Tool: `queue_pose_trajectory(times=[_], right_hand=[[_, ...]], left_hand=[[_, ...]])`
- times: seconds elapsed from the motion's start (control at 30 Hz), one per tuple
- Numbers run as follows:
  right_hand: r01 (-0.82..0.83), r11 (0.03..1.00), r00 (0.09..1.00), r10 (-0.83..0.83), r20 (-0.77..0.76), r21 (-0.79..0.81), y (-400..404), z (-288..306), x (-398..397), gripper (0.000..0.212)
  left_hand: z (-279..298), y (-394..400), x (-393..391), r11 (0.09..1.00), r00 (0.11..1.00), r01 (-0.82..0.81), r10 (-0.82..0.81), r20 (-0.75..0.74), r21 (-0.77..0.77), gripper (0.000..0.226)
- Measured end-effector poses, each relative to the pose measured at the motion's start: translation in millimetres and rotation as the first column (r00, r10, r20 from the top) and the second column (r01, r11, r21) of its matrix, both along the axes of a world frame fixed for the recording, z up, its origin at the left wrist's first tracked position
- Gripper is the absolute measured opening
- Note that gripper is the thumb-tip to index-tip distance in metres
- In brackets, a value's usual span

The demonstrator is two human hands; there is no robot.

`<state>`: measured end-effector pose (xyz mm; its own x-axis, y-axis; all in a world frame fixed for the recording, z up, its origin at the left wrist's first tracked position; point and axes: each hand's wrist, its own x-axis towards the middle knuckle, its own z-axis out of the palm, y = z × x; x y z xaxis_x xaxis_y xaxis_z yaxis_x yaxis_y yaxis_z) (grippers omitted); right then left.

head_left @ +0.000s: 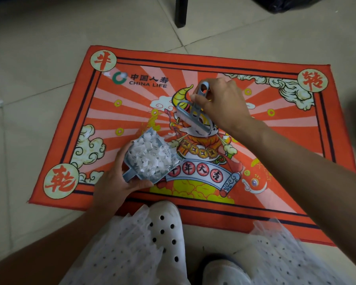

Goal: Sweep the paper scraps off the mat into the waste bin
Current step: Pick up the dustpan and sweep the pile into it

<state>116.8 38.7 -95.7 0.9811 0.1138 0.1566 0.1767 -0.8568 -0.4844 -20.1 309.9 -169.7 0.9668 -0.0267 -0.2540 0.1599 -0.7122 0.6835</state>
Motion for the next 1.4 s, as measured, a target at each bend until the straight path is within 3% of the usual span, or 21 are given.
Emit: queue_pose_trajectory(times=[0.13,0.53,0.97,1.27,1.4], right_hand=[[-0.006,0.999,1.0,0.006,-0.004,-0.047,2.1,-5.0,4.2,0.029],[0.021,0.989,0.994,-0.006,-0.107,0.143,6.5,-14.0,-2.1,0.023],[-0.028,0.991,0.992,0.043,-0.116,0.132,9.5,-18.1,-12.2,0.028],[-0.041,0.988,0.988,0.062,-0.141,0.152,11.3,-14.2,-18.6,0.021],[-0.037,0.984,0.989,0.061,-0.135,0.173,10.6,-10.0,-20.0,0.023]], left_hand=[[2.8,7.4,3.2,1.0,1.0,0.02,-0.02,-0.024,-0.001,0.112],[12.1,8.5,30.1,0.958,0.985,0.169,-0.159,-0.065,0.23,0.114],[7.8,-12.6,22.3,0.972,0.978,0.209,-0.211,0.004,0.109,0.116],[-2.7,-19.2,13.4,0.989,0.989,0.143,-0.142,0.03,-0.042,0.115],[-4.7,-22.8,10.1,0.992,0.99,0.126,-0.125,0.06,-0.016,0.116]])
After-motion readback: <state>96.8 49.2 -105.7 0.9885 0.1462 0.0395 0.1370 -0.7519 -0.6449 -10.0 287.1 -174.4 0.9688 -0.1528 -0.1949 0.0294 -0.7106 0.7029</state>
